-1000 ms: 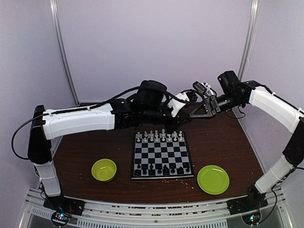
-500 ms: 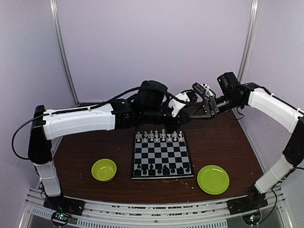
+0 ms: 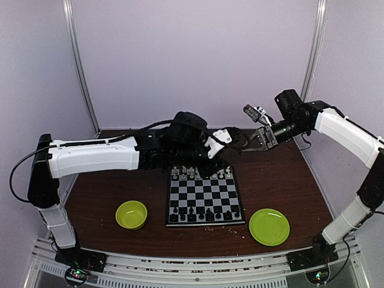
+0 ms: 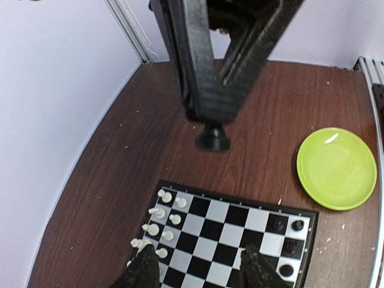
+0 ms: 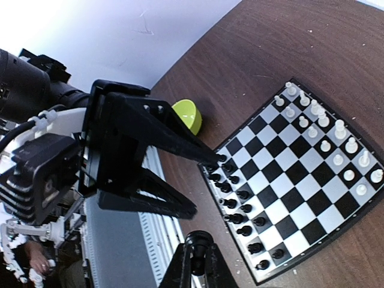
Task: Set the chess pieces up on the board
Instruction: Pass from the left arm to the right, then place the pawn at b7.
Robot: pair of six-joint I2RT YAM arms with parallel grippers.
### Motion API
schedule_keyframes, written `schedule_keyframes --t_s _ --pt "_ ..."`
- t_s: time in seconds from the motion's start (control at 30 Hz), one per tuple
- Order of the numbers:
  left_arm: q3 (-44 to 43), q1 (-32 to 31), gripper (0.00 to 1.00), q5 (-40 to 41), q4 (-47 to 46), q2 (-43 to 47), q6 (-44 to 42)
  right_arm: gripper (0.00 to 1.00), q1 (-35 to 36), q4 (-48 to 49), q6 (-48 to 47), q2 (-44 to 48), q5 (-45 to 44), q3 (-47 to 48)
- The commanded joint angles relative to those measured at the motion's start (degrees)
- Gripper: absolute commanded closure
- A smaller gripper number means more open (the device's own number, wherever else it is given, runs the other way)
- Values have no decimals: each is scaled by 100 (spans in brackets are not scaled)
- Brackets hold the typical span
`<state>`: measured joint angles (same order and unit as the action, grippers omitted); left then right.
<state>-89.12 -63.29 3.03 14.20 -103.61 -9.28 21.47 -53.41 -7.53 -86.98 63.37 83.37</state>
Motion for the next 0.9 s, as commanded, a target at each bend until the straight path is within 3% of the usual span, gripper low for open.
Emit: schedule_keyframes --t_s 0.0,0.2,0.37,0.57,0.87 --pt "463 47 52 466 374 855 -276 95 52 -235 -648 86 -938 27" --pt "689 635 49 1082 1043 1497 36 95 554 -70 -1179 91 -2332 -159" --pt "1074 1553 47 835 797 1921 579 95 1266 111 -1541 21 -3444 -415" --pt "1292 1854 45 848 919 2070 720 95 1873 235 -1913 -428 -4409 -703" --pt "1403 1855 43 1040 919 2199 515 95 2210 517 -1998 -1096 -4564 -699"
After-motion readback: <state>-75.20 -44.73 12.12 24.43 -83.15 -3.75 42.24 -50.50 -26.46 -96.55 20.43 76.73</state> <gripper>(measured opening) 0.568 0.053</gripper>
